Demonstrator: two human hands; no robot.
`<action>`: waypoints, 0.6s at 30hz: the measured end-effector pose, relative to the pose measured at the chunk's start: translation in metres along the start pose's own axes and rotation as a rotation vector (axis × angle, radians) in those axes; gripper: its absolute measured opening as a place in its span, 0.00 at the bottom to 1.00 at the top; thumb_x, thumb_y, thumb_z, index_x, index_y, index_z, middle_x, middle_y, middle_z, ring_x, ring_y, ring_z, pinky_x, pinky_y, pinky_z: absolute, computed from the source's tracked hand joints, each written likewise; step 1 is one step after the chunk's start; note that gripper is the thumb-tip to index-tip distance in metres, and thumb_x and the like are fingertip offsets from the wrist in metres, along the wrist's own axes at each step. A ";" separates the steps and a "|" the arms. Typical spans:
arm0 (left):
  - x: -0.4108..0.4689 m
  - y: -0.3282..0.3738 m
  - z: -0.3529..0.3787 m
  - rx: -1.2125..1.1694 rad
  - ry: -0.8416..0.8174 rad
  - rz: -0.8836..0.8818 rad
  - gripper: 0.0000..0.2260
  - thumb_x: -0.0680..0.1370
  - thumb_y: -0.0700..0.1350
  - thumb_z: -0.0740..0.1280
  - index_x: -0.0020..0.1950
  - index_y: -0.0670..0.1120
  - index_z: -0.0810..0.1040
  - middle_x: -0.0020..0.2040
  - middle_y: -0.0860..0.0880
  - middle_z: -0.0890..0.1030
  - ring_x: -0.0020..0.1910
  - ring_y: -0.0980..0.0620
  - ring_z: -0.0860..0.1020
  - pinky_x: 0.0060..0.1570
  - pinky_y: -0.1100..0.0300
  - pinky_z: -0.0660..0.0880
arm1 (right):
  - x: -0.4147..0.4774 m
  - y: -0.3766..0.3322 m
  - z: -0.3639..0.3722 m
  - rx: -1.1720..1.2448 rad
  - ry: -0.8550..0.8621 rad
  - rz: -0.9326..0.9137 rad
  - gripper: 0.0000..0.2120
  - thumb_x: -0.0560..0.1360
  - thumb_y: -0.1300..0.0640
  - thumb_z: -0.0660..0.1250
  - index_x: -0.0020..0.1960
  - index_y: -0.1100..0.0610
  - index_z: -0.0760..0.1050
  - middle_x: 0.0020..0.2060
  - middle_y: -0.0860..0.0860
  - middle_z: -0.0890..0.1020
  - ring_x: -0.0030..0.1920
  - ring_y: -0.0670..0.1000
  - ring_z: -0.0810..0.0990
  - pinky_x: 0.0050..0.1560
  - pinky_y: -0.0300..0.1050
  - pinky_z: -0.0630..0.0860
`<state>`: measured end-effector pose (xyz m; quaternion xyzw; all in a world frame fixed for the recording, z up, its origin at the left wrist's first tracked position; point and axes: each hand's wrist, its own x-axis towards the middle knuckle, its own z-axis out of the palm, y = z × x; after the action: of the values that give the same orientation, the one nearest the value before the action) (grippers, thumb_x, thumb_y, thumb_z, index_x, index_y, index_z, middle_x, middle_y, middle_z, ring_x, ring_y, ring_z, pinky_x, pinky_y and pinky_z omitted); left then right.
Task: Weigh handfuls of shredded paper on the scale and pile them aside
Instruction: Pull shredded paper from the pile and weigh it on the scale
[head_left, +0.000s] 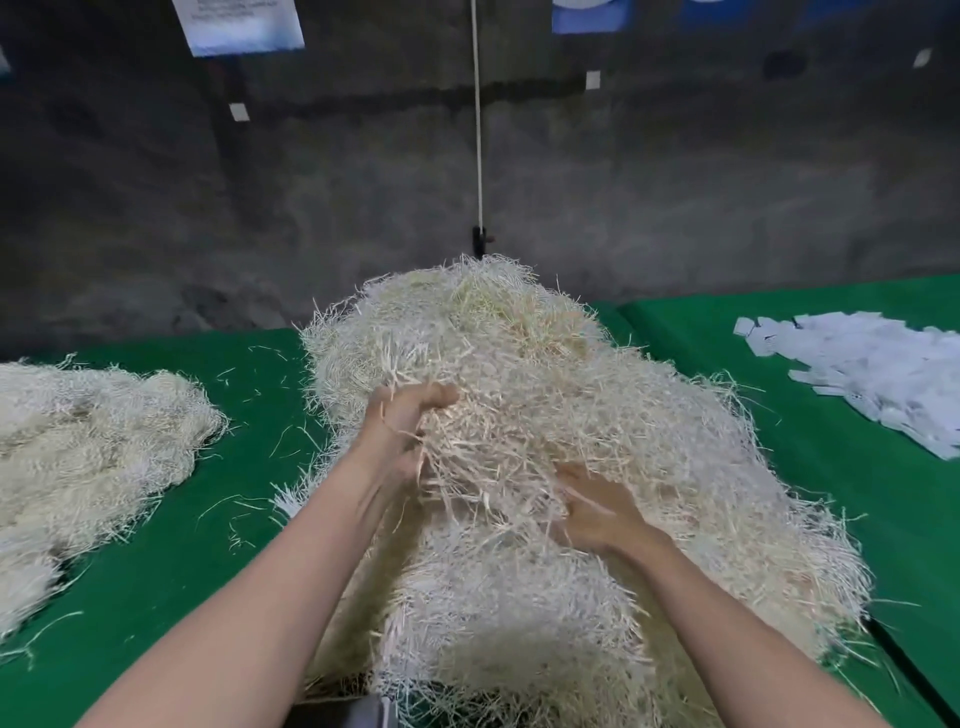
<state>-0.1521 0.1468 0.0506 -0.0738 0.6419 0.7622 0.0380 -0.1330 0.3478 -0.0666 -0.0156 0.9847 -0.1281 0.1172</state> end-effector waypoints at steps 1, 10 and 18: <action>-0.002 -0.001 -0.004 -0.007 0.009 0.004 0.24 0.64 0.37 0.70 0.60 0.34 0.74 0.57 0.47 0.76 0.63 0.47 0.68 0.62 0.52 0.59 | 0.000 0.006 0.003 0.023 -0.007 0.025 0.36 0.73 0.39 0.63 0.76 0.47 0.54 0.77 0.49 0.55 0.73 0.55 0.61 0.73 0.53 0.57; -0.015 -0.003 -0.044 -0.086 0.077 0.017 0.18 0.66 0.35 0.69 0.56 0.36 0.75 0.68 0.41 0.69 0.71 0.42 0.61 0.70 0.39 0.54 | -0.032 0.006 -0.027 -0.061 0.094 0.004 0.31 0.73 0.40 0.65 0.71 0.49 0.62 0.60 0.40 0.72 0.59 0.49 0.74 0.67 0.52 0.68; -0.026 -0.004 -0.042 0.003 -0.005 -0.058 0.04 0.68 0.37 0.68 0.41 0.42 0.79 0.50 0.52 0.74 0.68 0.44 0.63 0.68 0.44 0.55 | -0.042 -0.067 -0.088 0.327 0.494 -0.274 0.21 0.72 0.58 0.69 0.62 0.49 0.68 0.56 0.43 0.71 0.48 0.44 0.75 0.50 0.38 0.72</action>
<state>-0.1234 0.1072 0.0443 -0.0904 0.6405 0.7601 0.0619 -0.1128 0.3078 0.0428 -0.0974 0.9384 -0.2992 -0.1427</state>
